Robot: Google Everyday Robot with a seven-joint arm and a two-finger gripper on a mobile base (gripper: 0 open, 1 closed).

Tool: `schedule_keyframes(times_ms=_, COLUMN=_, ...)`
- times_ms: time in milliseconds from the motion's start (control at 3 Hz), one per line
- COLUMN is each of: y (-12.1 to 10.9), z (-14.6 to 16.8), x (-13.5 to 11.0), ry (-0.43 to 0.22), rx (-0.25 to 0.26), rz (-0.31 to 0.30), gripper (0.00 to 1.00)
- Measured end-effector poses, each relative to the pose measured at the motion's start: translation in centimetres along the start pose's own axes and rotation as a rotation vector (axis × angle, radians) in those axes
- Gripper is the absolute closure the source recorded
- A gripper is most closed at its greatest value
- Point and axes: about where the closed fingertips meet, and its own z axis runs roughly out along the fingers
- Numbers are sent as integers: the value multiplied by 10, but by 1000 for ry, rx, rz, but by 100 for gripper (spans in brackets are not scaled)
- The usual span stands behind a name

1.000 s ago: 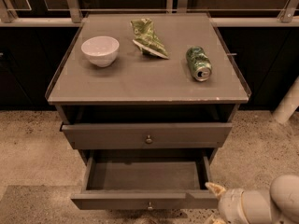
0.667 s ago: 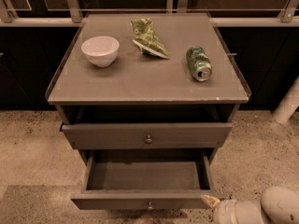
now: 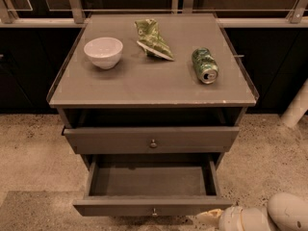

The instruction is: Close middle drawer

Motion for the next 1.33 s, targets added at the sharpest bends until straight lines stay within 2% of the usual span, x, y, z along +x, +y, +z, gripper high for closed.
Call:
schedule_keyframes(times_ms=333, y=-10, z=7, x=9, ry=-10, rx=-4, rz=32, gripper=64)
schedule_keyframes(times_ms=667, y=-43, z=17, x=38, ry=-63, rx=30, rz=117, gripper=87)
schedule_keyframes(times_ms=1000, y=-73, z=38, x=70, ry=-121, rx=61, rz=194, gripper=100)
schedule_keyframes(times_ms=1333, y=-98, z=54, x=92, ry=-160, rx=90, rz=249, gripper=100)
